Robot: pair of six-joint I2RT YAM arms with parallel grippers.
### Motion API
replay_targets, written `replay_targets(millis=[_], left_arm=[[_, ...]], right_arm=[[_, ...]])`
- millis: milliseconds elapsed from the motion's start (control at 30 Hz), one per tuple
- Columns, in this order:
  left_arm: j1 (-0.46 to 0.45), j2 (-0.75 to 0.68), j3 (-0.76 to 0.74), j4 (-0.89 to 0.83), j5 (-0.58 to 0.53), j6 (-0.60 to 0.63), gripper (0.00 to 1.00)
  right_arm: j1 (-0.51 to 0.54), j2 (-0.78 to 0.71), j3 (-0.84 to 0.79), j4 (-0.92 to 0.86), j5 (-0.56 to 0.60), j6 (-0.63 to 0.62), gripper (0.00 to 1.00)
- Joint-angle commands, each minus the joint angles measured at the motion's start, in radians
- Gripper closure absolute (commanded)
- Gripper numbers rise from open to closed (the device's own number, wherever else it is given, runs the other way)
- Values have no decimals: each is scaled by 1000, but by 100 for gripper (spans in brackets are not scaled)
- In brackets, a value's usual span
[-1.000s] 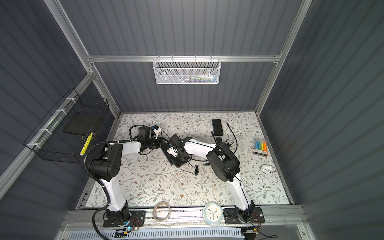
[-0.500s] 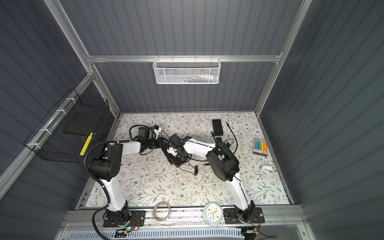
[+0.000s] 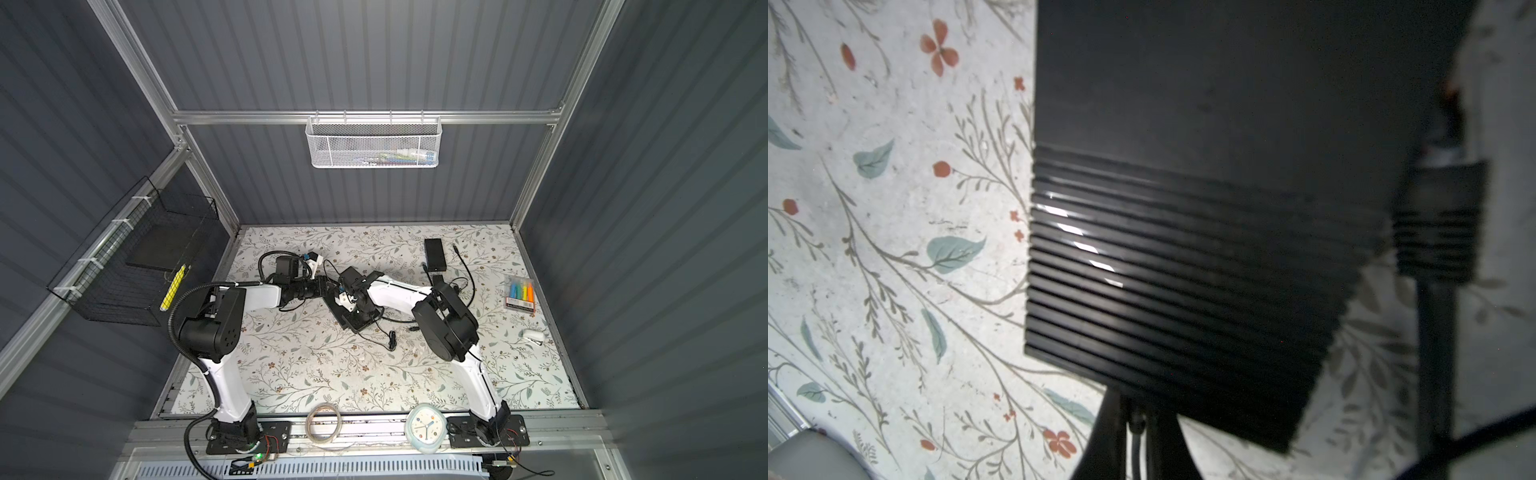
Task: Insert the plug into the switch port
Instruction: 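Hold the ribbed switch with both grippers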
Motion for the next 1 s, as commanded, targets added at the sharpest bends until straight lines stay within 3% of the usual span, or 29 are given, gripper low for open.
replay_targets(millis=[0, 967], left_arm=[[0, 6, -14, 6, 31, -10, 63], [-81, 27, -59, -22, 7, 40, 64]], right_arm=[[-5, 27, 31, -19, 11, 4, 100], [-19, 83, 174, -135, 51, -21, 100]])
